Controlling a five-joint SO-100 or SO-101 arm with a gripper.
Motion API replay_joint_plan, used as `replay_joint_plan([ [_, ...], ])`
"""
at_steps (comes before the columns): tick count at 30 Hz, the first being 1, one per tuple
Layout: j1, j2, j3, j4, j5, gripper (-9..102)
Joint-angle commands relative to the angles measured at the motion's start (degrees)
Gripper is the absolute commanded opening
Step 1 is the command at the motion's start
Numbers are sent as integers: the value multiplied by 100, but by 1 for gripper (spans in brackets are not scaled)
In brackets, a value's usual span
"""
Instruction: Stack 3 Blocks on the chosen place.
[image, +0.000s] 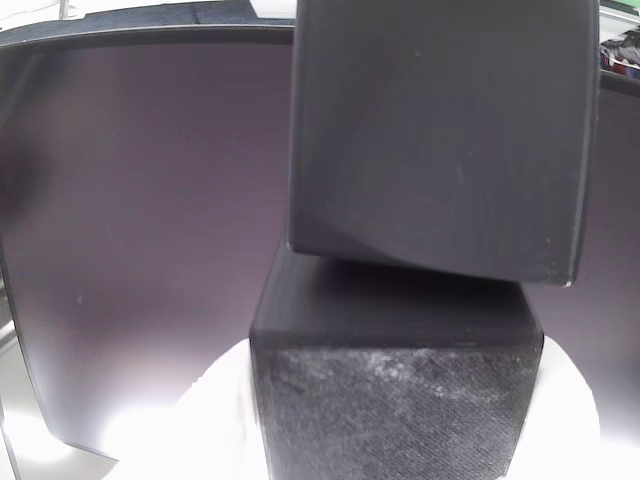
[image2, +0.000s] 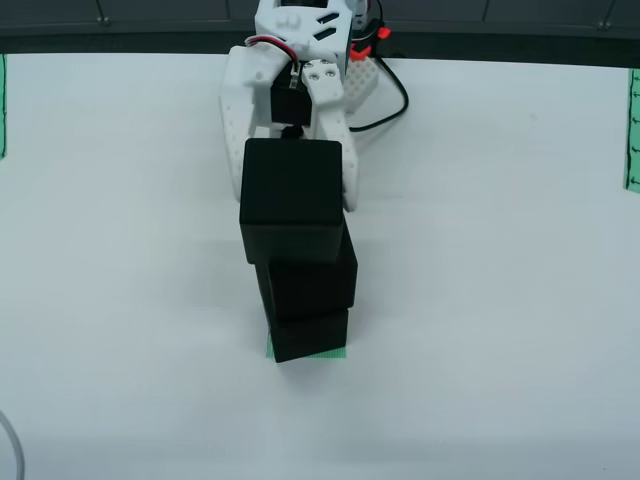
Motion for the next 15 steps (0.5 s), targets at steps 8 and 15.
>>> replay_joint_plan([
  [8, 62, 35, 44, -237, -26, 36],
  [15, 123, 571, -79, 580, -18, 36],
])
